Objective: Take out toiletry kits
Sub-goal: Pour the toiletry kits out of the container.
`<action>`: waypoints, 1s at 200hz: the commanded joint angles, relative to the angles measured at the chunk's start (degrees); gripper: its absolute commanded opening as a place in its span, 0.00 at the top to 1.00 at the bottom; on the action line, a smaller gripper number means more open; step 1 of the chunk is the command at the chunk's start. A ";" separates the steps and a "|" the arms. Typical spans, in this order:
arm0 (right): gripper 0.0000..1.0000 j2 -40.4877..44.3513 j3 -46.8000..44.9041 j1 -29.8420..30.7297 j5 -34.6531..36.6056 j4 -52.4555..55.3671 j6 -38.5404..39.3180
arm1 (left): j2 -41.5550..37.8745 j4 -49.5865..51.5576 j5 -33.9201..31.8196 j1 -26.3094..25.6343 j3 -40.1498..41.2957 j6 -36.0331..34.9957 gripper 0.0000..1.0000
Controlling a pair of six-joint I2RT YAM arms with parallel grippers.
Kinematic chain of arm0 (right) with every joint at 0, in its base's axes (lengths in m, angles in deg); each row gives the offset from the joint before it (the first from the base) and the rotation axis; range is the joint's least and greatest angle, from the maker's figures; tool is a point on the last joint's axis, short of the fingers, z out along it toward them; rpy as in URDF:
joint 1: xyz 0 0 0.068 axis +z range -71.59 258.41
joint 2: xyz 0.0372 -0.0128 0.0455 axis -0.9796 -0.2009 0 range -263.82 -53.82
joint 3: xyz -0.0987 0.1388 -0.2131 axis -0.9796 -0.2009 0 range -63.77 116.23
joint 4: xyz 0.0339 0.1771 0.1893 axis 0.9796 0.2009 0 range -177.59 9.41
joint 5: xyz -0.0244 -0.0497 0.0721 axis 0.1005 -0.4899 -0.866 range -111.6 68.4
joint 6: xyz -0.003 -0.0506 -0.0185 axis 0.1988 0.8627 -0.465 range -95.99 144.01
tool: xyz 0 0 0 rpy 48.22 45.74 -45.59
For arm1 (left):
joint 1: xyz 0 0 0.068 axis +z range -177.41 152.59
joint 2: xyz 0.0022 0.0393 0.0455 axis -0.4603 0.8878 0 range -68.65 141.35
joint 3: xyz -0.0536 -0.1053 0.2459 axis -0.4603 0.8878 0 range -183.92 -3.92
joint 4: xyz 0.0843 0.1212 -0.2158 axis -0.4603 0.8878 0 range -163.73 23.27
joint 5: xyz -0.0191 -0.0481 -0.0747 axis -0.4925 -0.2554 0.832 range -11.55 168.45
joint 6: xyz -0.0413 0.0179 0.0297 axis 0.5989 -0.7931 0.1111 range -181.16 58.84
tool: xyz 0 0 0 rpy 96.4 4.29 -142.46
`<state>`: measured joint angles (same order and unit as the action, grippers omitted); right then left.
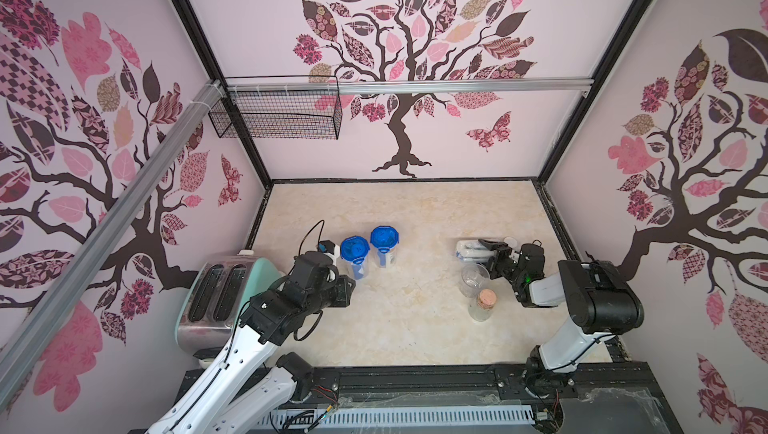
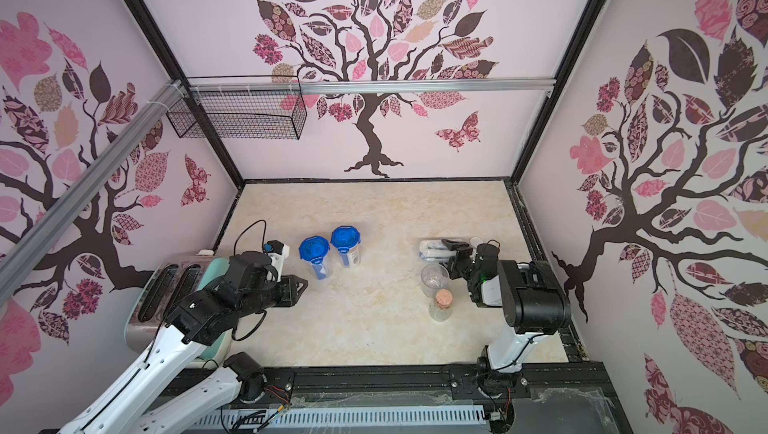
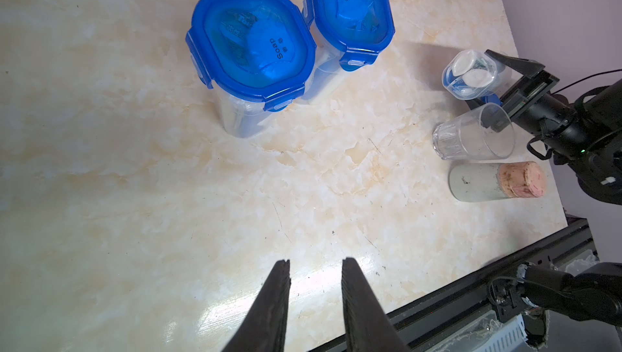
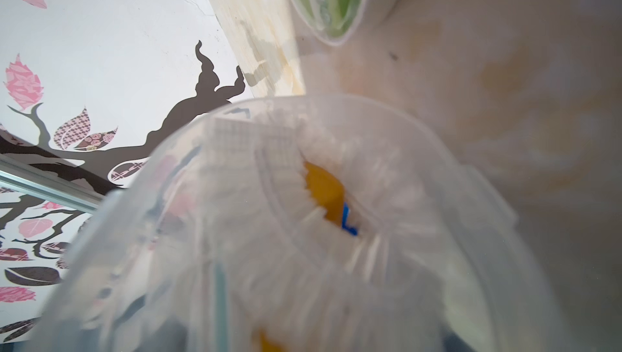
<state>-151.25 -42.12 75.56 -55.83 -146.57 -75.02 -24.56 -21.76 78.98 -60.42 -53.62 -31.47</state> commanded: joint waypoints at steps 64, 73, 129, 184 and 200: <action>0.51 -0.96 -0.82 -0.93 -3.46 -13.95 -10.27 | 0.30 -0.81 0.00 0.23 0.30 -0.91 0.69; 0.51 -1.39 -0.89 -0.93 -3.72 -15.15 -11.08 | 0.24 -0.84 0.06 0.18 0.30 -0.86 0.69; 0.51 -5.73 -2.51 -0.98 -4.14 -24.74 -16.97 | 0.37 -0.68 -0.92 0.18 0.25 -0.29 0.69; 0.51 -13.15 -3.67 -0.93 -3.76 -39.97 -25.40 | -0.54 -2.19 2.35 0.23 0.59 -0.40 0.69; 0.51 -13.46 -3.58 -0.93 -4.22 -39.90 -25.72 | -0.60 -3.60 4.01 0.23 0.56 -0.63 0.69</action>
<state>-163.66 -45.64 74.84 -58.65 -176.45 -93.22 -24.45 -22.48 80.62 -60.42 -53.46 -31.40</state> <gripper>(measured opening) 0.693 0.306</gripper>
